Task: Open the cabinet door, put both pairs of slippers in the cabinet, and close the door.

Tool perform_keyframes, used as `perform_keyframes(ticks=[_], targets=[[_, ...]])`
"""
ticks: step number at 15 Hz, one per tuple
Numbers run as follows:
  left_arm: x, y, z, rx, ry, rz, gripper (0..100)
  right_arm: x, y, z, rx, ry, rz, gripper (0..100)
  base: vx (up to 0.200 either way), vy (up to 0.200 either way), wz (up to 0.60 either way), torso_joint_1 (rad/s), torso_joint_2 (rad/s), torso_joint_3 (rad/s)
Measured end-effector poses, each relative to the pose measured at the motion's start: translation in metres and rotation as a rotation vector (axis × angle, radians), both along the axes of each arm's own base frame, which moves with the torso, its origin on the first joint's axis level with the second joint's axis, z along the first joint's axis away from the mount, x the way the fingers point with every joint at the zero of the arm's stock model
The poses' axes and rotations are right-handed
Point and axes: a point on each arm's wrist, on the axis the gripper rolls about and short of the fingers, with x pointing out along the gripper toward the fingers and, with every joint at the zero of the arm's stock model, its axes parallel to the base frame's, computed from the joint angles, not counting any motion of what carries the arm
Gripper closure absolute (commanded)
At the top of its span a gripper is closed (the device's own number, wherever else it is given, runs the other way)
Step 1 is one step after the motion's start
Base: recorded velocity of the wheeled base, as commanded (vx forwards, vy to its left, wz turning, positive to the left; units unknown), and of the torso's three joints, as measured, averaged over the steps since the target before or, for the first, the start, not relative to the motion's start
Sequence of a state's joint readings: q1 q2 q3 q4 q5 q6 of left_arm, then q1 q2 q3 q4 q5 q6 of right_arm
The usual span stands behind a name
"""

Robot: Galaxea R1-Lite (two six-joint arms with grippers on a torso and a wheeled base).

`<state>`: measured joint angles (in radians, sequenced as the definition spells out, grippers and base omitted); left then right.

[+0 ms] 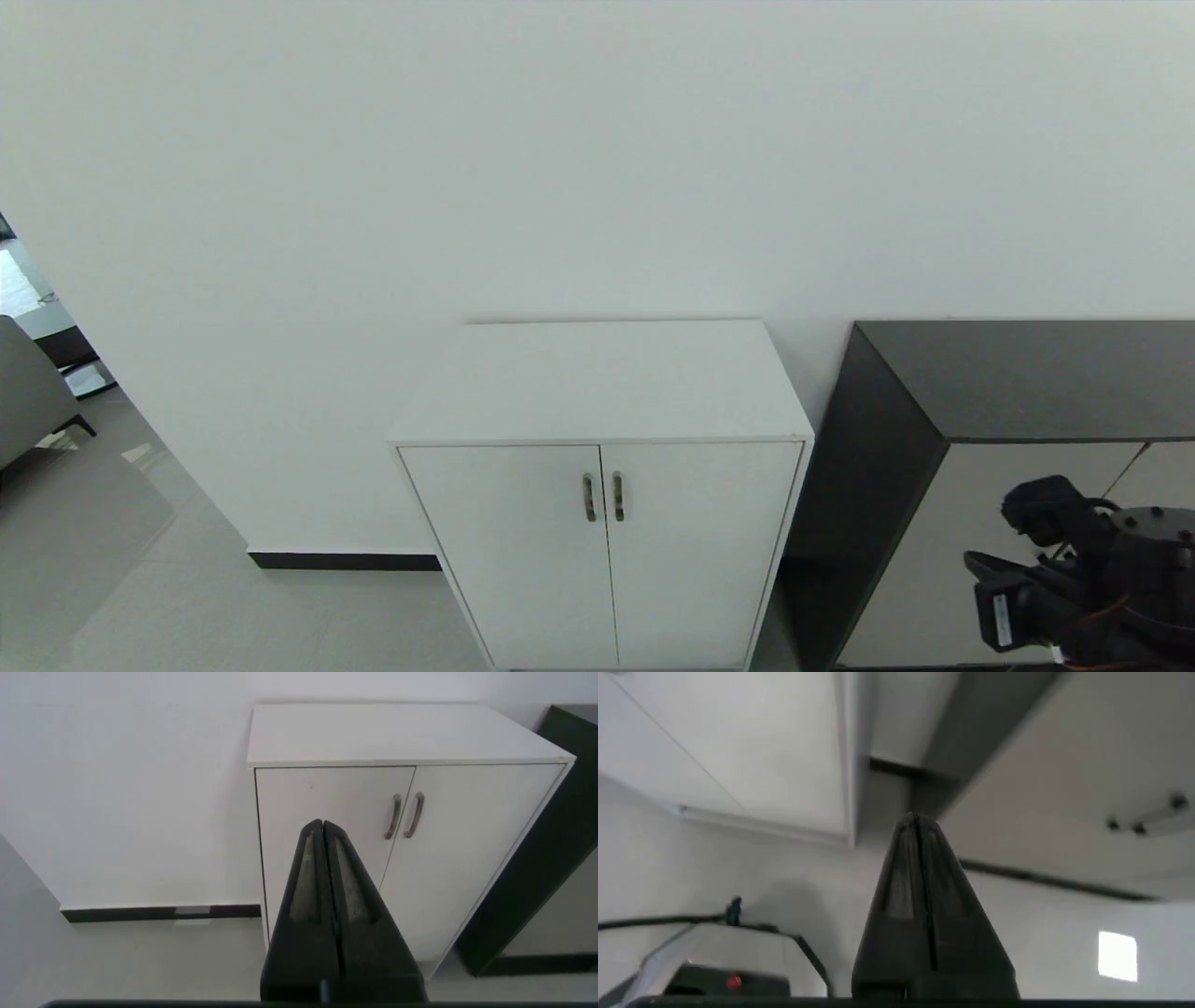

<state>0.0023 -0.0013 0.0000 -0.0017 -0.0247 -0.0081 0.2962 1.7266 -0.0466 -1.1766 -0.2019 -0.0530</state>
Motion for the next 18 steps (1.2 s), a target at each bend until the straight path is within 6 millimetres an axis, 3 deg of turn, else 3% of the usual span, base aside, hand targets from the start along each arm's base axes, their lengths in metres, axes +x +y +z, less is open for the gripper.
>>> perform_keyframes(ticks=[5,8,11,13,18], targets=[[0.0,0.0,0.0,0.0,0.0,0.0,100,-0.052,-0.034,0.006,-0.018,0.191,-0.033,100,0.0,0.0,0.0,0.0,0.0,0.0],[0.0,0.0,0.0,0.002,0.0,-0.001,100,-0.095,-0.043,0.008,-0.019,0.279,-0.049,100,0.0,0.0,0.0,0.0,0.0,0.0],[0.0,0.0,0.0,0.002,0.0,-0.001,100,-0.134,-0.049,0.009,-0.01,0.261,-0.066,100,0.0,0.0,0.0,0.0,0.0,0.0],[0.0,0.0,0.0,0.002,0.0,-0.001,100,-0.147,-0.049,0.011,0.004,0.184,-0.053,100,0.0,0.0,0.0,0.0,0.0,0.0],[0.0,0.0,0.0,0.0,0.0,-0.001,100,-0.156,-0.047,0.014,-0.001,0.089,0.016,100,0.0,0.0,0.0,0.0,0.0,0.0]])
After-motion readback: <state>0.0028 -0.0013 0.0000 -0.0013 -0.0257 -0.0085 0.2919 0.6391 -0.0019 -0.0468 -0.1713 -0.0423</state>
